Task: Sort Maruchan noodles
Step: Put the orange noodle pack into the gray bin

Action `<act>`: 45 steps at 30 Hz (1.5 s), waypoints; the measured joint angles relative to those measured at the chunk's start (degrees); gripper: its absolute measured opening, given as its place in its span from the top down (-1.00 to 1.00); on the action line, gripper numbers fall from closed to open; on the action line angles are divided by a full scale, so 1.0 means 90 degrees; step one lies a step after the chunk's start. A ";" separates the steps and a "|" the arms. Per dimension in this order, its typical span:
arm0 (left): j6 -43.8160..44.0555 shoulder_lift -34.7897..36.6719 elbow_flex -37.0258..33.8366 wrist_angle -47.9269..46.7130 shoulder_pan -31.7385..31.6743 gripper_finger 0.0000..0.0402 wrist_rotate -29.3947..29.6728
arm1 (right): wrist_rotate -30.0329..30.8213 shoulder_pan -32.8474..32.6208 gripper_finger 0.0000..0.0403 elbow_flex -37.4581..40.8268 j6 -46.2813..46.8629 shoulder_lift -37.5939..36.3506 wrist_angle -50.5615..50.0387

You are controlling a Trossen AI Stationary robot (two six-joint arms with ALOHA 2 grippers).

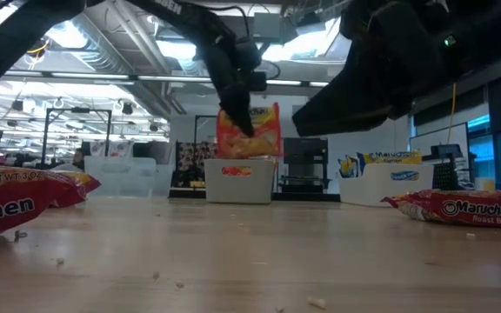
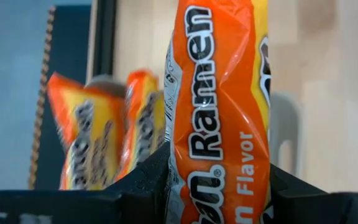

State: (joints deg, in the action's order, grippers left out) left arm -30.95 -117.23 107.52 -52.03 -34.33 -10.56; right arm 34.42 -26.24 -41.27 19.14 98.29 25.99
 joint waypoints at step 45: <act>0.0236 -0.0573 -0.1010 0.0612 0.0188 0.08 0.1543 | -0.0331 0.0000 -0.39 0.0009 -0.0151 0.0140 0.0151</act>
State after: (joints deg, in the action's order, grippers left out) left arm -28.82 -122.39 98.43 -46.52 -32.64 3.33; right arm 31.44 -26.23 -41.19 17.78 99.55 27.35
